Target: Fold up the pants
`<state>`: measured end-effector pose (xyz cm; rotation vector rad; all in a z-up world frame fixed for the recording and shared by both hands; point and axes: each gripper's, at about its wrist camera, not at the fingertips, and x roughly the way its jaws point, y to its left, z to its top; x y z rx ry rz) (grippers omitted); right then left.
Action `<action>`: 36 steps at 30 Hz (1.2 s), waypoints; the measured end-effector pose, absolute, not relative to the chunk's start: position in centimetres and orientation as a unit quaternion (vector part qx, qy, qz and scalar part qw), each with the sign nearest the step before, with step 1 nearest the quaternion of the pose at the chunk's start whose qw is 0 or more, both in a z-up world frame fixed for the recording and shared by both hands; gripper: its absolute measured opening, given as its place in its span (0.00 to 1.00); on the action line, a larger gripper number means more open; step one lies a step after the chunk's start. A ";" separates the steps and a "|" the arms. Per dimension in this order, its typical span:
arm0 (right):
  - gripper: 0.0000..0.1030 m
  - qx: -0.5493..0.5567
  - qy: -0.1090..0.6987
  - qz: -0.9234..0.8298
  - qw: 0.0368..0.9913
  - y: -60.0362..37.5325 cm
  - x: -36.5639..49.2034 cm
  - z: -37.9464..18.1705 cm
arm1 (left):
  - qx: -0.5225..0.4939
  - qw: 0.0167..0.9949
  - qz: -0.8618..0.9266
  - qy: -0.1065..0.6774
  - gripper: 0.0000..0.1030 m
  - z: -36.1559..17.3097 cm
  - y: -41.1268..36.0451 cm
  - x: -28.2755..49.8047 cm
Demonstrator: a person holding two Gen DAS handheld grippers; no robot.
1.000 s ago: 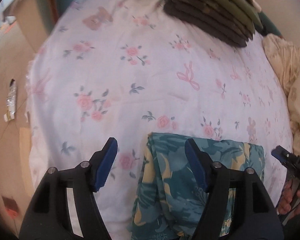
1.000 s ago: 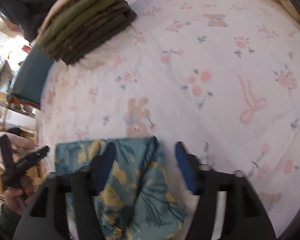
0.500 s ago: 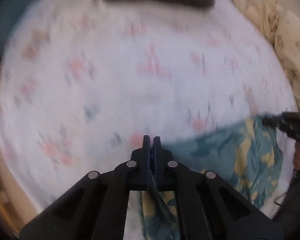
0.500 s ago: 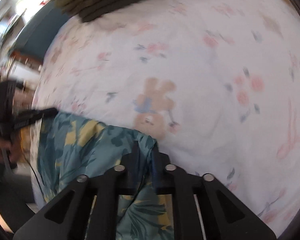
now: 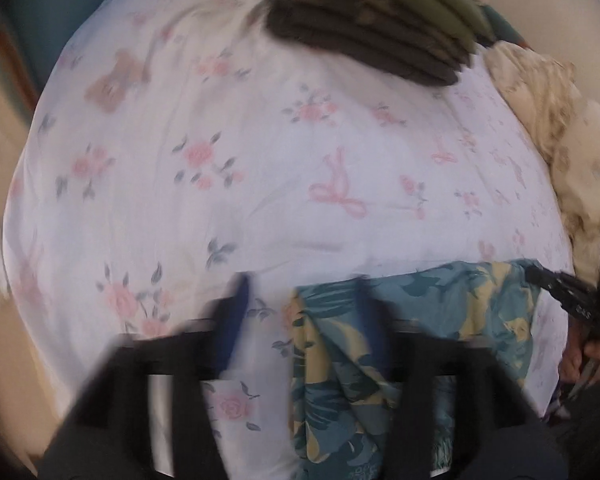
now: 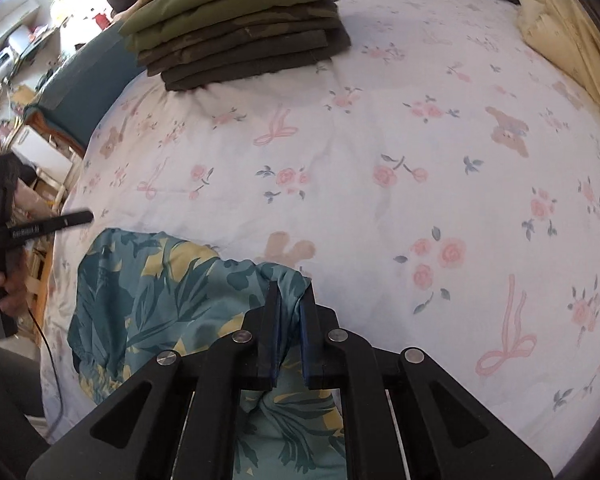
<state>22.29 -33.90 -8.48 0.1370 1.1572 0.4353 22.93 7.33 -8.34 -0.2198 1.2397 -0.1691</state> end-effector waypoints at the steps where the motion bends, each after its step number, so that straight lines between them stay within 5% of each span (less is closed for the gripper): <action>1: 0.07 0.066 0.544 0.202 0.812 -33.9 22.2 -8.6 | -0.102 0.804 -0.079 0.580 0.54 -8.9 7.2 22.8; 6: 0.07 0.067 0.548 0.200 0.809 -33.9 22.3 -9.0 | -0.071 0.791 -0.084 0.601 0.53 -11.2 5.3 23.2; 9: 0.07 0.068 0.547 0.206 0.808 -34.1 22.1 -8.9 | -0.059 0.788 -0.123 0.600 0.04 -11.3 3.9 24.0; 22: 0.07 0.045 0.519 0.230 0.822 -35.9 21.1 -6.8 | 0.037 0.839 -0.167 0.516 0.02 -5.1 1.1 23.3; 36: 0.05 -0.132 0.468 0.281 0.827 -32.9 9.1 -2.6 | 0.194 0.823 -0.299 0.443 0.03 -2.4 1.1 12.3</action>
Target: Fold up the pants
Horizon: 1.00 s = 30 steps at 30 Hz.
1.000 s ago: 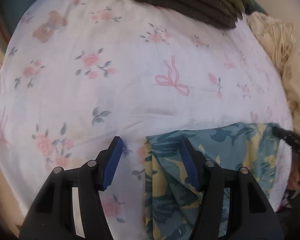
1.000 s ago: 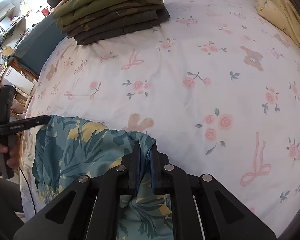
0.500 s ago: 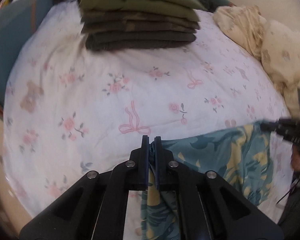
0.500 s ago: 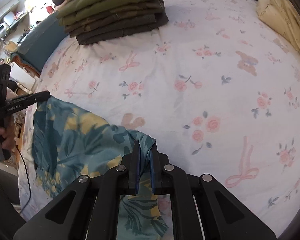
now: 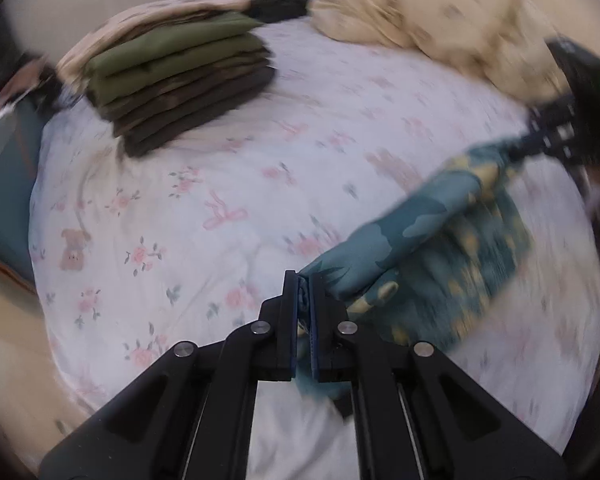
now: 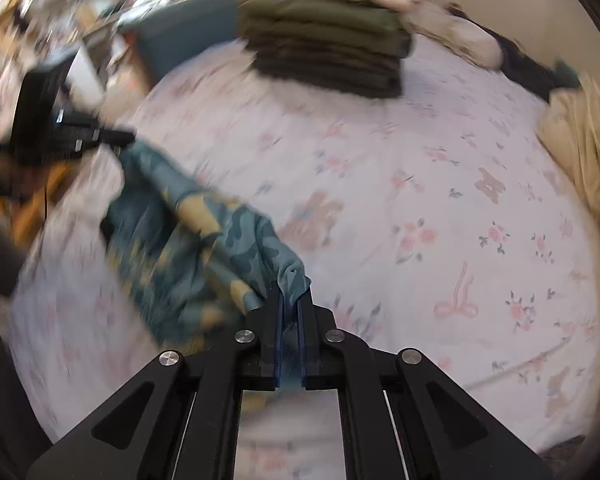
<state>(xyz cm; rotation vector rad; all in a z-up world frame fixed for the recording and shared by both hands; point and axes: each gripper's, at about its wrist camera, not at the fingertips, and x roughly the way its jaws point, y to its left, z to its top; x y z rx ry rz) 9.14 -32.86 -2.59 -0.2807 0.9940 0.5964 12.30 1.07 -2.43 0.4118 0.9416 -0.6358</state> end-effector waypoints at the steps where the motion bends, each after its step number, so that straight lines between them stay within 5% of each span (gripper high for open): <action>1: 0.05 -0.135 0.472 0.284 0.824 -32.6 8.1 -2.7 | 0.208 0.818 -0.308 0.438 0.03 -2.2 1.2 11.2; 12: 0.04 -0.234 0.564 0.296 0.735 -28.3 1.5 -10.2 | 0.331 0.723 -0.335 0.506 0.04 -8.7 -1.1 4.5; 15: 0.05 -0.222 0.573 0.282 0.737 -28.5 1.5 -9.8 | 0.356 0.718 -0.303 0.515 0.12 -10.0 -0.8 3.8; 18: 0.18 -0.211 0.603 0.271 0.720 -29.4 1.8 -8.9 | 0.351 0.719 -0.291 0.525 0.36 -8.4 -0.3 3.6; 25: 0.23 -0.102 0.558 0.253 0.784 -33.1 3.6 -1.2 | 0.135 0.806 -0.266 0.511 0.35 -0.6 2.0 7.3; 30: 0.21 0.024 0.545 0.216 0.810 -30.2 6.6 -1.9 | -0.021 0.800 -0.239 0.550 0.33 -3.7 -1.9 9.5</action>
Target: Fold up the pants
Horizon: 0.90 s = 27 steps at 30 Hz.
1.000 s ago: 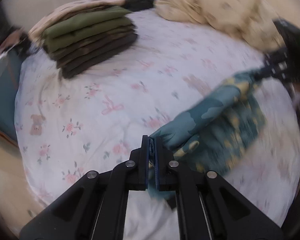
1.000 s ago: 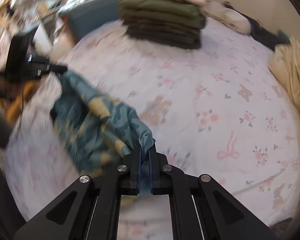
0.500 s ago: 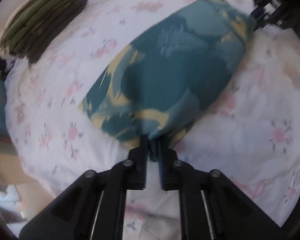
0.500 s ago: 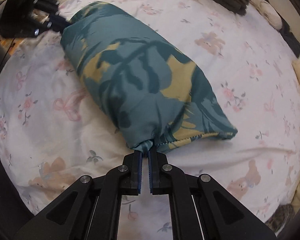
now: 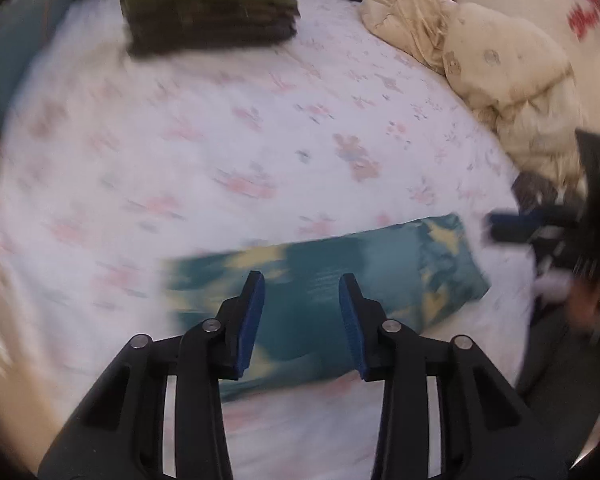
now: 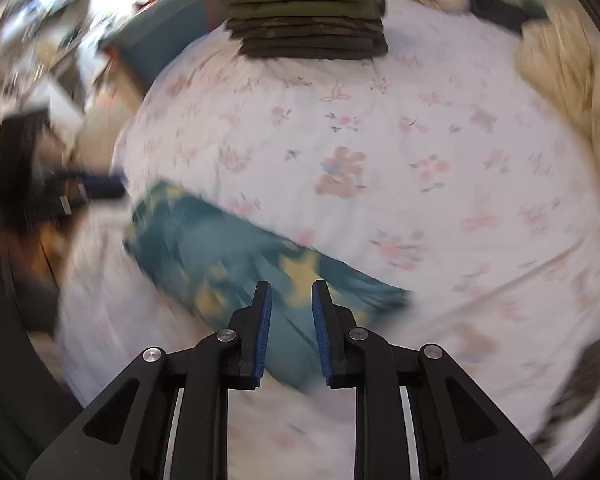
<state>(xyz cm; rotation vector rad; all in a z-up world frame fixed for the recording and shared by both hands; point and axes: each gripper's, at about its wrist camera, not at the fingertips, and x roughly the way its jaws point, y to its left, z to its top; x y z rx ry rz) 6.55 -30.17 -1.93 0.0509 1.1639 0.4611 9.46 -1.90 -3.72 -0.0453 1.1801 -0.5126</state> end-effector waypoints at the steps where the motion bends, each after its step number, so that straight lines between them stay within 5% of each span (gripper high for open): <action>1: 0.21 0.027 0.550 0.211 0.808 -29.5 7.0 -3.0 | -0.036 0.797 -0.232 0.556 0.33 -5.0 -2.9 9.3; 11: 0.16 -0.052 0.620 0.083 0.779 -30.7 6.7 -10.6 | -0.038 0.817 -0.150 0.555 0.35 -9.5 -0.2 8.0; 13: 0.16 -0.027 0.643 0.057 0.763 -32.9 6.7 -11.5 | -0.041 0.812 -0.100 0.573 0.19 -10.0 2.0 8.2; 18: 0.16 0.034 0.653 0.033 0.756 -37.0 6.3 -10.5 | -0.105 0.799 -0.043 0.590 0.21 -10.1 6.6 8.4; 20: 0.16 0.089 0.633 0.036 0.768 -39.1 5.9 -8.7 | -0.145 0.808 -0.028 0.571 0.36 -8.8 8.0 8.3; 22: 0.32 0.157 0.605 0.029 0.780 -41.4 5.5 -7.2 | -0.179 0.819 -0.015 0.545 0.71 -7.9 8.8 8.2; 25: 0.66 0.261 0.585 0.056 0.766 -43.2 5.6 -7.6 | -0.199 0.820 -0.028 0.535 0.81 -8.2 8.1 8.6; 27: 0.67 0.307 0.586 0.079 0.746 -42.7 6.1 -9.2 | -0.193 0.801 -0.056 0.564 0.81 -9.7 6.3 9.3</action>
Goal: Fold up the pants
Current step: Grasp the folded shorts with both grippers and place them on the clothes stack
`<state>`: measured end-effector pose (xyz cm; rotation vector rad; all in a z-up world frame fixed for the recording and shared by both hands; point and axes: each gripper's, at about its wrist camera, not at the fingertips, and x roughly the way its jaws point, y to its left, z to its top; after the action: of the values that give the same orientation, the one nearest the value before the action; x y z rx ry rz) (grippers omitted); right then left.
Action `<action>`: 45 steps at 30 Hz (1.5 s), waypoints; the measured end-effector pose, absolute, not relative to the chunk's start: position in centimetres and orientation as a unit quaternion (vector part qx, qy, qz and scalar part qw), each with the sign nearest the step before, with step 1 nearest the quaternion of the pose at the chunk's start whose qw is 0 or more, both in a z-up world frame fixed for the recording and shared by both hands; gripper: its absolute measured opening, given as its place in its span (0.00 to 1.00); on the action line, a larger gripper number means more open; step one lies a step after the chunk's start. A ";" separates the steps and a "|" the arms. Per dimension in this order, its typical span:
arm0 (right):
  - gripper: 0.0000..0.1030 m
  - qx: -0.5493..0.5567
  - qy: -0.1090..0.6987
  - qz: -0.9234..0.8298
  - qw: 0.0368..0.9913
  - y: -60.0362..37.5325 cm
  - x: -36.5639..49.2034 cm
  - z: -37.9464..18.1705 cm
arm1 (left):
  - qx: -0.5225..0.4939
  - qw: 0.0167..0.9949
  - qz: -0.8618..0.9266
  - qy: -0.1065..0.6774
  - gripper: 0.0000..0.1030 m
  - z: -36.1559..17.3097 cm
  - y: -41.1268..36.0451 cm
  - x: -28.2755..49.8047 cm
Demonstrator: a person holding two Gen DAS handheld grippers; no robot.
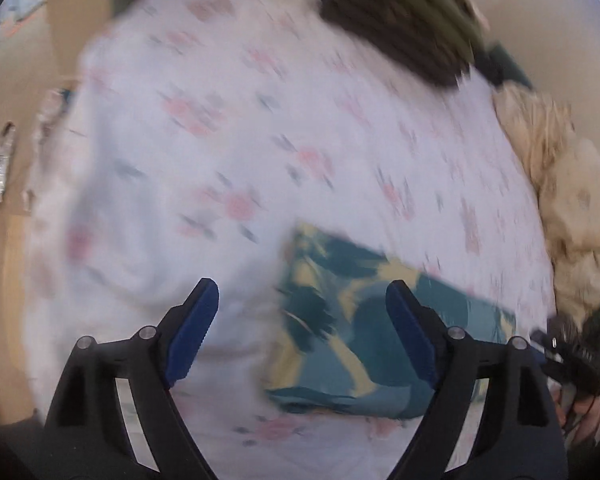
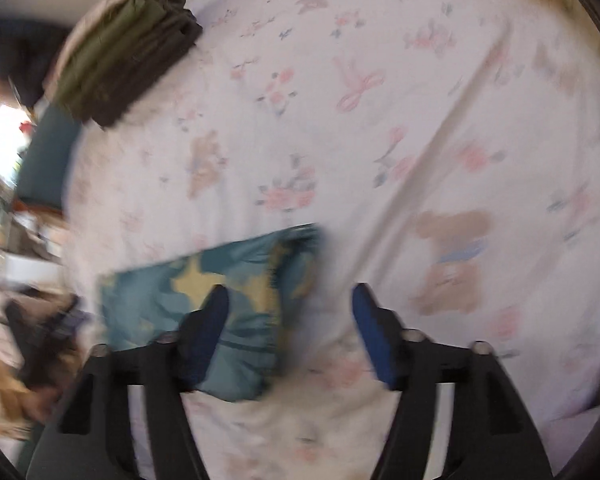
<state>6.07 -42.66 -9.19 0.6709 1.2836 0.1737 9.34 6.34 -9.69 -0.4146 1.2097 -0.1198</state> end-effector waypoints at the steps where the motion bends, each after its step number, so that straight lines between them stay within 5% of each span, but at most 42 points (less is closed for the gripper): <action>1: 0.67 0.319 0.591 0.087 0.736 -41.8 6.5 -10.0 | -0.194 0.794 -0.067 0.572 0.81 -10.2 5.5 9.6; 8: 0.68 0.338 0.599 0.156 0.709 -37.5 5.7 -13.2 | -0.155 0.775 -0.157 0.592 0.79 -11.3 0.3 9.0; 9: 0.68 0.352 0.593 0.158 0.706 -37.3 5.8 -13.4 | -0.153 0.773 -0.162 0.594 0.73 -11.2 0.1 9.0; 11: 0.58 0.341 0.586 0.156 0.718 -36.7 5.6 -12.9 | -0.149 0.769 -0.192 0.592 0.36 -10.8 -0.5 8.9; 12: 0.40 0.328 0.586 0.159 0.724 -36.3 5.5 -12.6 | -0.151 0.765 -0.201 0.594 0.25 -10.4 -0.6 8.9; 13: 0.26 0.317 0.582 0.163 0.731 -35.8 5.6 -12.1 | -0.149 0.769 -0.202 0.588 0.20 -9.9 -0.5 8.8; 15: 0.17 0.289 0.569 0.168 0.751 -35.3 5.6 -10.4 | -0.136 0.782 -0.208 0.572 0.19 -8.7 -0.8 8.7; 23: 0.14 0.258 0.470 0.221 0.814 -34.1 10.7 0.7 | -0.197 0.836 -0.199 0.472 0.18 1.5 1.7 12.8; 30: 0.14 0.151 0.374 0.260 0.877 -29.8 26.3 13.4 | -0.175 0.890 -0.187 0.377 0.19 11.1 4.8 26.5; 35: 0.14 0.095 0.345 0.249 0.900 -26.7 38.4 16.6 | -0.131 0.921 -0.161 0.329 0.20 13.3 6.2 38.5; 39: 0.14 0.049 0.366 0.224 0.902 -24.4 46.6 13.8 | -0.086 0.930 -0.135 0.330 0.22 10.7 6.4 45.5; 41: 0.14 0.047 0.381 0.212 0.899 -24.0 49.0 11.5 | -0.082 0.931 -0.134 0.329 0.26 8.7 6.5 47.5; 45: 0.22 0.052 0.390 0.200 0.897 -25.3 50.5 8.6 | -0.041 0.941 -0.093 0.323 0.56 5.9 8.2 48.5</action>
<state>50.45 -25.29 8.55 0.1077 0.8085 0.4141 48.48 8.21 5.89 -0.0839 0.6581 -0.1889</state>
